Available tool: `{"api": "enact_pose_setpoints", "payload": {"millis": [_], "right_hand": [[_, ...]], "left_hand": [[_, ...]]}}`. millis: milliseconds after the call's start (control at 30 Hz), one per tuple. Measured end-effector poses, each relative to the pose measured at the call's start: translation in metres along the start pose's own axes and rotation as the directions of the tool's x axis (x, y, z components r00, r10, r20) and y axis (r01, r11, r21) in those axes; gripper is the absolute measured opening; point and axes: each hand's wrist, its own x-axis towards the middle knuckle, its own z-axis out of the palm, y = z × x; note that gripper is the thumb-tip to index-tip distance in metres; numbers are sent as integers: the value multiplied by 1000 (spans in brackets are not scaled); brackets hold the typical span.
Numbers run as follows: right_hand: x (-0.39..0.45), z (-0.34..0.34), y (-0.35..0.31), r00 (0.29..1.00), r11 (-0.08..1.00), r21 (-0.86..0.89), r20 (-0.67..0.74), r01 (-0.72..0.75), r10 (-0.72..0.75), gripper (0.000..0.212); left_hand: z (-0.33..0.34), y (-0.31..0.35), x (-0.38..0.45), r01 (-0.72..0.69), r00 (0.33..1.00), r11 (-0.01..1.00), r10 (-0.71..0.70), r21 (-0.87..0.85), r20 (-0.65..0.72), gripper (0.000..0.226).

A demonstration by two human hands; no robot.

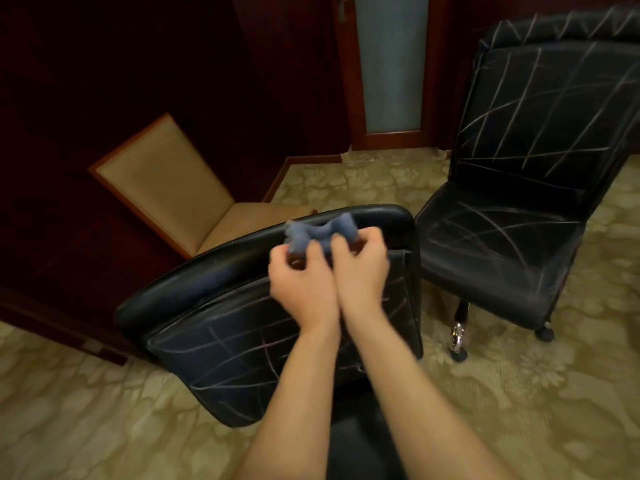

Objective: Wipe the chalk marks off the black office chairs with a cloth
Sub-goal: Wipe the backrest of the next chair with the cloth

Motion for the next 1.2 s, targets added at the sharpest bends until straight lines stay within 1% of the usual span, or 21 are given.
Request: {"api": "enact_pose_setpoints", "payload": {"millis": [33, 100, 200, 267, 367, 433, 500, 600, 667, 733, 800, 867, 933, 1033, 1133, 1200], "right_hand": [[-13, 6, 0, 999, 999, 16, 30, 35, -35, 8], [-26, 6, 6, 991, 991, 50, 37, 125, -127, 9], [-24, -16, 12, 977, 977, 35, -37, 209, -208, 13], [-17, -37, 19, 959, 969, -28, -138, 244, -246, 19], [2, -74, 27, 929, 967, -119, -274, 226, -250, 16], [18, -97, 33, 916, 953, -218, -298, 210, -270, 13], [29, -104, 39, 928, 934, -305, -256, 189, -271, 11], [38, -97, 48, 926, 904, -379, -231, 198, -299, 11], [35, -84, 51, 927, 888, -412, -209, 205, -311, 13], [28, -69, 52, 936, 889, -406, -176, 213, -305, 13], [21, -54, 52, 934, 893, -381, -161, 240, -319, 10], [16, -39, 50, 931, 880, -392, -130, 267, -340, 8], [13, -22, 46, 932, 851, -441, -80, 285, -354, 8], [2, 10, 38, 929, 791, -508, 56, 342, -365, 11], [-18, 43, 37, 897, 727, -525, 260, 442, -357, 15], [-26, 56, 37, 876, 739, -488, 374, 465, -304, 18]], "left_hand": [[-13, -2, 0, 36, 999, 998, -36, -49, -4, 7], [-26, -7, 0, 97, 995, 987, -92, -131, 48, 9], [-17, -7, -8, 225, 968, 951, -193, -211, 161, 20], [7, -5, -21, 297, 942, 931, -250, -211, 223, 27], [49, -2, -50, 345, 906, 924, -283, -162, 315, 24], [68, -3, -65, 408, 863, 907, -347, -103, 366, 23], [76, -8, -67, 463, 847, 881, -410, -93, 337, 22], [74, -18, -62, 482, 852, 870, -439, -100, 285, 17], [65, -23, -55, 455, 872, 887, -427, -76, 241, 15], [51, -26, -47, 384, 907, 922, -368, -44, 204, 15], [38, -24, -35, 333, 929, 941, -318, -55, 192, 15], [27, -21, -20, 346, 926, 934, -324, -94, 192, 15], [14, -18, -7, 375, 919, 919, -351, -123, 181, 16], [-14, -22, 15, 381, 924, 909, -368, -171, 100, 18], [-48, -34, 32, 344, 927, 914, -367, -215, -75, 18], [-63, -41, 36, 307, 929, 929, -340, -209, -148, 19]]}}
